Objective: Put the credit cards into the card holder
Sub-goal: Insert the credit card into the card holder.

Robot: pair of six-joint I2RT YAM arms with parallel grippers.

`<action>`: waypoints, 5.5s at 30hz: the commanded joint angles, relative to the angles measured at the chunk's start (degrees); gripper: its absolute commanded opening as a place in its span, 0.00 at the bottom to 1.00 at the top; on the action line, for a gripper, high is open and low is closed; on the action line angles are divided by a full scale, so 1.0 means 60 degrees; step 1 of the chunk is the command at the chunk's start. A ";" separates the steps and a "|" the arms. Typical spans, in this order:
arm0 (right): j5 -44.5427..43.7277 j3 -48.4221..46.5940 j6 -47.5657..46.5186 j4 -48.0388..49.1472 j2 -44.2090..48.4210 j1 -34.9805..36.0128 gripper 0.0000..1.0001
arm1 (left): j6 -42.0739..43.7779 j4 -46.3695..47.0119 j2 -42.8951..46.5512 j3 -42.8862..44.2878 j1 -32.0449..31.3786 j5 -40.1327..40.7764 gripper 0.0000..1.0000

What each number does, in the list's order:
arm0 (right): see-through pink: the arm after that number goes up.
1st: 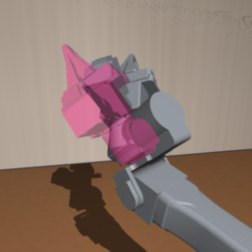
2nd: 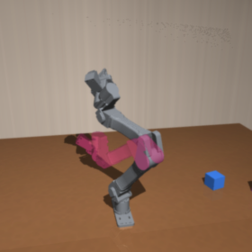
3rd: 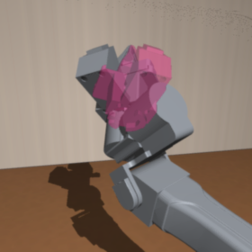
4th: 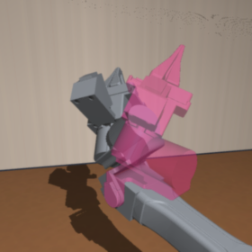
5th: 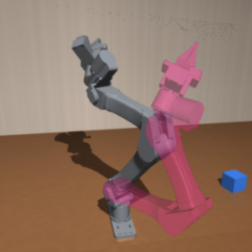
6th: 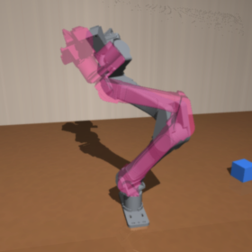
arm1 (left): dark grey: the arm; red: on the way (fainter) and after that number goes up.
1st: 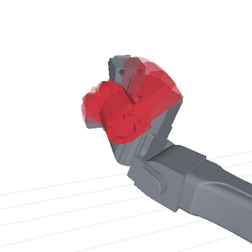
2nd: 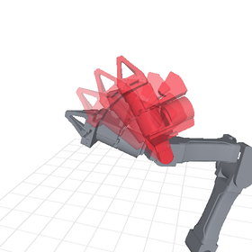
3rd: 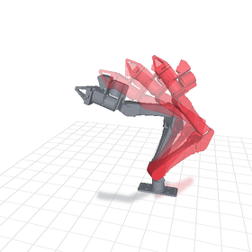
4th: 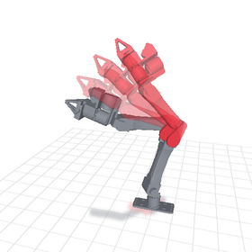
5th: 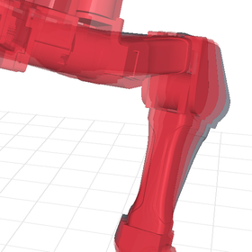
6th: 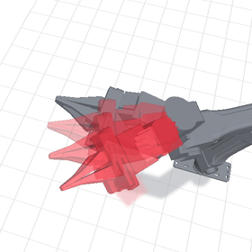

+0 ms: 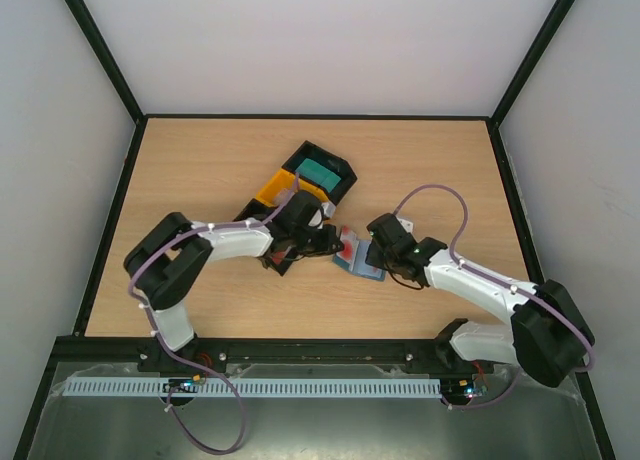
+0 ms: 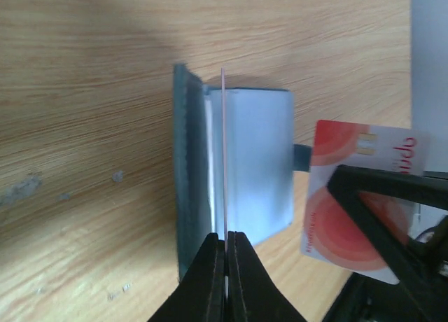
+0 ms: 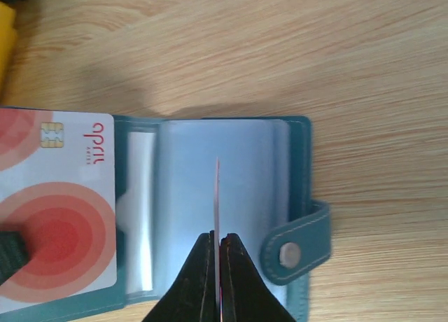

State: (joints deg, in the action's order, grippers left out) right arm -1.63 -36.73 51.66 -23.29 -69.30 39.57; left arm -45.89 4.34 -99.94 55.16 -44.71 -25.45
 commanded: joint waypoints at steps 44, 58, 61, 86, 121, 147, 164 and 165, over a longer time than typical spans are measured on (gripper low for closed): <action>-0.0608 0.0888 0.0433 0.0071 -0.1611 -0.0311 0.02 | -0.1590 0.2609 -0.1035 -0.1250 -0.0738 0.0853 0.02; -0.0521 0.0985 0.0452 0.0161 -0.1561 -0.0315 0.02 | -0.1550 0.2815 -0.1822 -0.0869 -0.1026 0.0084 0.02; -0.0516 0.1011 0.0465 0.0184 -0.1516 -0.0311 0.02 | -0.1473 0.2795 -0.1920 -0.0755 -0.1052 0.0082 0.03; -0.0332 0.1091 0.0466 0.0362 -0.1323 -0.0311 0.02 | -0.0911 0.0362 -0.0996 -0.0280 -0.1199 0.0351 0.46; -0.0650 0.1004 0.0604 0.0332 -0.0545 -0.0315 0.02 | 0.0878 -0.0782 -0.2628 0.1841 -0.0908 0.0070 0.07; -0.0821 0.0975 0.0384 0.0256 -0.1088 -0.0311 0.02 | 0.2927 -0.1953 -0.3266 0.2887 -0.0894 -0.0942 0.17; -0.0739 0.1008 0.0368 0.0487 -0.0884 -0.0326 0.02 | 0.4207 -0.2224 -0.3235 0.3424 -0.1135 -0.1207 0.25; -0.0739 0.1009 0.0370 0.0483 -0.0876 -0.0318 0.02 | 0.4248 -0.2235 -0.3245 0.3464 -0.1153 -0.1200 0.25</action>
State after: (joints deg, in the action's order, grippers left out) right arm -7.46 -31.94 53.91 -23.22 -74.48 37.80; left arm -22.85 -8.21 -118.17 73.63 -50.15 -30.98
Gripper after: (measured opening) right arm 0.022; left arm 0.250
